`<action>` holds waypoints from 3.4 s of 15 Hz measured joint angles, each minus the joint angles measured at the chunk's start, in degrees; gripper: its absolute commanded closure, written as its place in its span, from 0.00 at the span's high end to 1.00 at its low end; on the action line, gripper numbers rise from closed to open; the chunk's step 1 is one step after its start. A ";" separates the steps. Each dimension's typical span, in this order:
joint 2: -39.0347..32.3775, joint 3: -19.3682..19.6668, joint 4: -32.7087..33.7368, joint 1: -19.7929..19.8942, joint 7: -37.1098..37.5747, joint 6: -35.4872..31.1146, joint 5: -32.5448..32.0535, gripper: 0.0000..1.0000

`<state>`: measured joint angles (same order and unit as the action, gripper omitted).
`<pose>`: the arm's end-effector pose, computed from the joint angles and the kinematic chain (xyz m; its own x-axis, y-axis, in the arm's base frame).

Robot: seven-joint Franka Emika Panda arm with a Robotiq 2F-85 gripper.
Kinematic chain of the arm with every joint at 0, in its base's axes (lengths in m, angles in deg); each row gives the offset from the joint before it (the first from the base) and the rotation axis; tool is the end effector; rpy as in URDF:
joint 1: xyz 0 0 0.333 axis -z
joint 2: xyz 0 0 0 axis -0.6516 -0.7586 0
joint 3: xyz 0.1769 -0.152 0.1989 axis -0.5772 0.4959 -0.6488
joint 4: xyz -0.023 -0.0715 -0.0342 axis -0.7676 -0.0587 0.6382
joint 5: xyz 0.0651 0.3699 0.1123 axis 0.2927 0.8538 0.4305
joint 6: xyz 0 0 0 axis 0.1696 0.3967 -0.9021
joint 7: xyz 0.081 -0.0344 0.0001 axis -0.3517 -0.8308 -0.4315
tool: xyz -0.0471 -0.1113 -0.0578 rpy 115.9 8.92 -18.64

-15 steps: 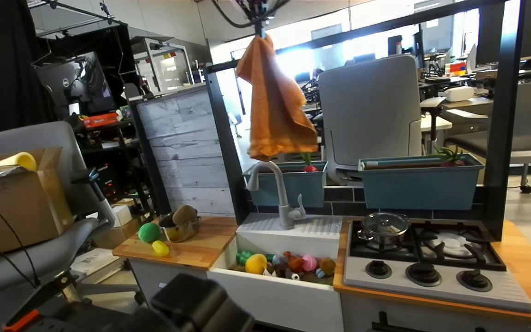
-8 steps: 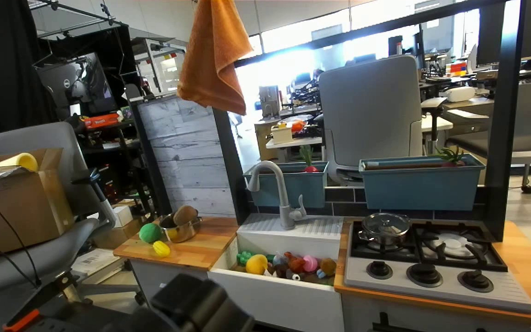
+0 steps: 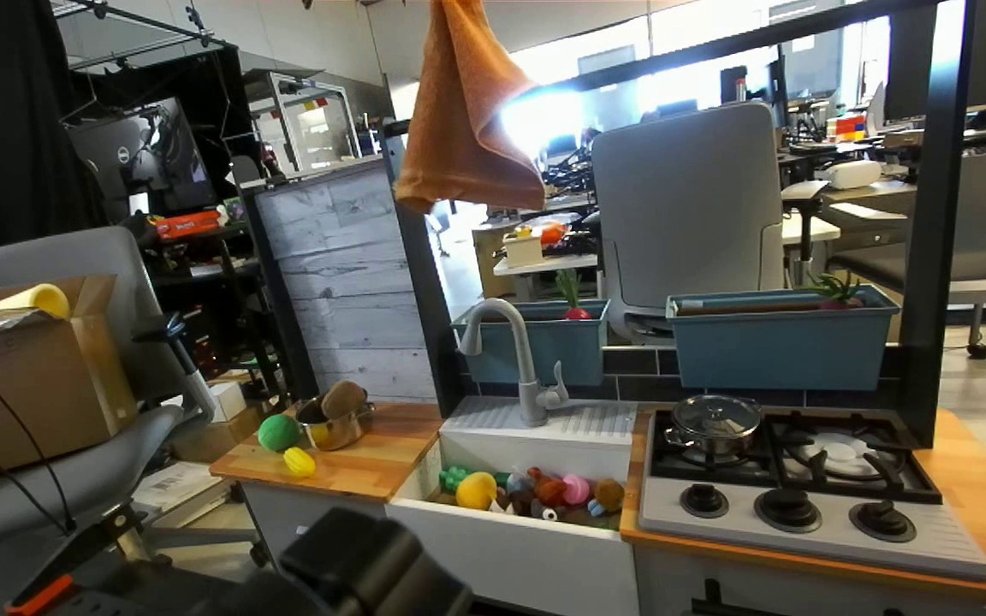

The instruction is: Hang the orange towel on the rail.

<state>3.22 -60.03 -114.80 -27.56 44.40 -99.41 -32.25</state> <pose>0.7411 -0.1303 0.5936 0.6656 -0.7190 0.2002 -0.6135 -0.6798 -0.4018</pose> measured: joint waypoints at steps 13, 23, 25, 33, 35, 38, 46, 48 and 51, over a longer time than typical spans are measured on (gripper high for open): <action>-3.86 3.59 0.13 0.85 31.42 -14.72 -0.18 0.01; -6.01 5.59 -0.02 0.84 41.26 -15.89 -0.56 0.01; -6.63 5.58 -0.04 0.86 42.75 -15.09 -0.50 0.01; -7.03 2.74 -0.04 1.67 44.01 -7.89 0.83 0.01; -7.03 2.35 -0.05 1.71 44.54 -6.51 1.06 0.01; -7.07 2.25 -0.02 1.70 46.67 -6.36 1.10 0.01; -6.25 1.23 0.50 1.16 47.15 -26.48 2.07 0.01; -6.01 1.37 0.54 0.67 45.79 -30.85 1.76 0.01; -5.99 3.50 0.53 -0.30 45.94 -34.29 -0.70 0.04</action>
<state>-2.77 -56.53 -114.27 -27.86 90.34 -133.71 -32.95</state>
